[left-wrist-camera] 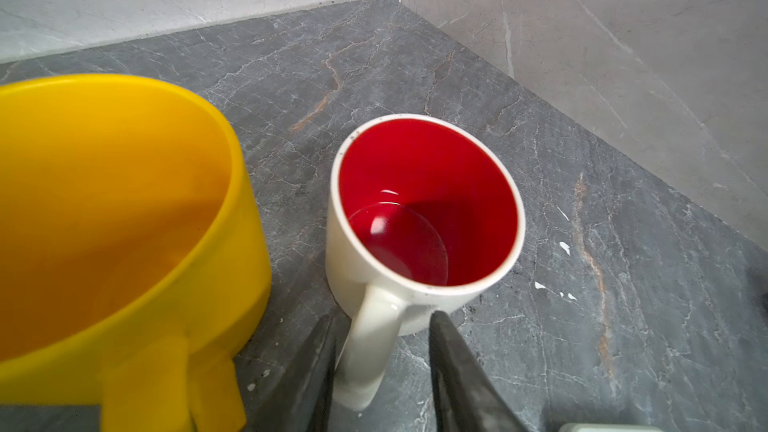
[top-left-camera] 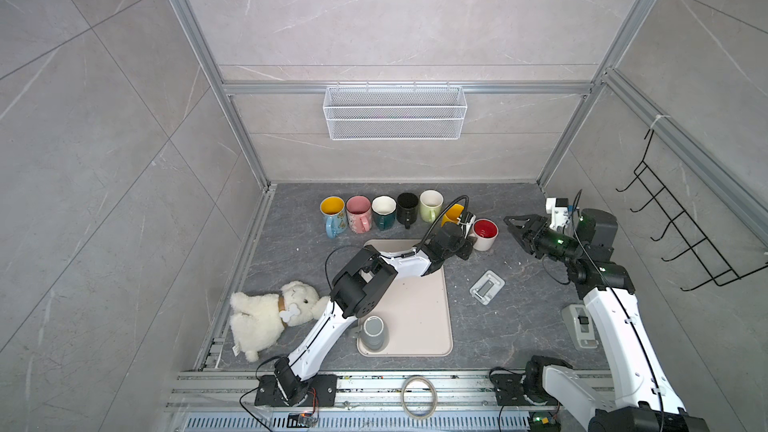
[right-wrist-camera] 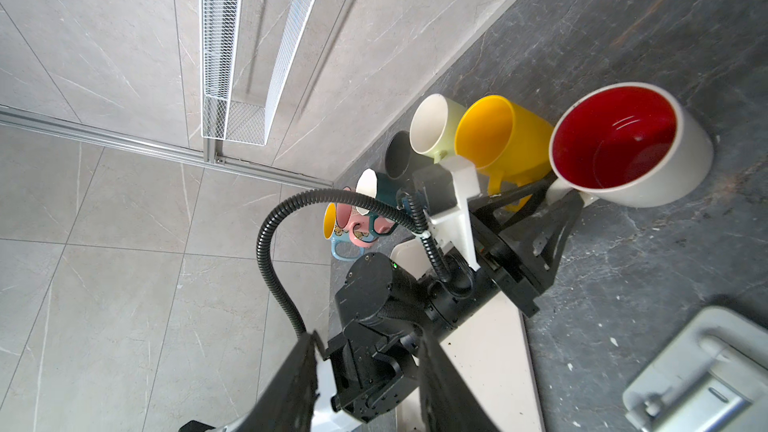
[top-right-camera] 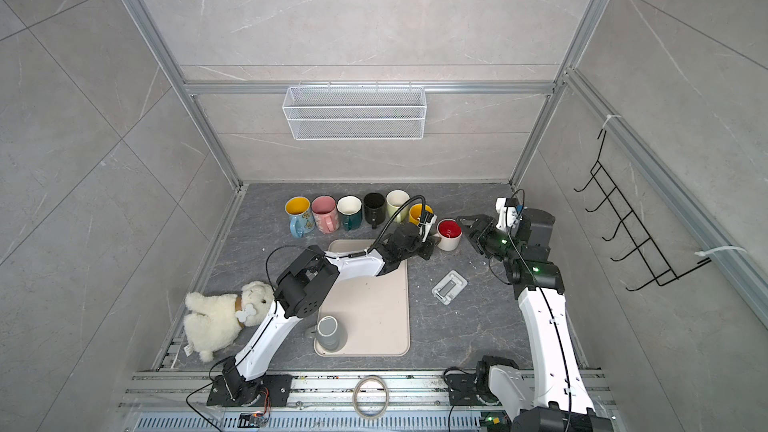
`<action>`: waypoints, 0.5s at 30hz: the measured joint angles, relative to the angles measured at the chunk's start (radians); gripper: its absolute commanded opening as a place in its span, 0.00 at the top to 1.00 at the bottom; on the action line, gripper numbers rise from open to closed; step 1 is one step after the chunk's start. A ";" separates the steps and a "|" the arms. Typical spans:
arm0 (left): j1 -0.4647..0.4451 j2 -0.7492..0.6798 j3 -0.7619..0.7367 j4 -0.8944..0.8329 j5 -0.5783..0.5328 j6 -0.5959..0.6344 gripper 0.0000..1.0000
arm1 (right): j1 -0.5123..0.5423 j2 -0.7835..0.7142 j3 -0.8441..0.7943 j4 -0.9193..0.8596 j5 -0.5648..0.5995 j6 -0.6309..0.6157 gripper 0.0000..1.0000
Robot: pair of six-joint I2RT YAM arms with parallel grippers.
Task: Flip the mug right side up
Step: 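Open the left gripper and draw it back from the white mug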
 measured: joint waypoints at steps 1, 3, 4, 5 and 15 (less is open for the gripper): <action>0.000 0.000 -0.001 0.000 0.000 0.000 0.55 | 0.000 0.000 0.000 0.000 0.000 0.000 0.57; 0.000 -0.001 -0.008 0.003 0.001 0.000 0.54 | 0.000 0.000 0.000 0.000 0.000 0.000 0.57; 0.000 -0.001 -0.014 0.006 0.002 0.000 0.53 | 0.000 0.000 0.000 0.000 0.000 0.000 0.57; 0.000 -0.004 -0.025 0.013 0.002 0.001 0.53 | 0.000 0.000 0.000 0.000 0.000 0.000 0.57; -0.018 -0.276 -0.287 0.028 0.000 0.081 0.53 | 0.000 -0.004 -0.039 0.017 -0.001 0.005 0.57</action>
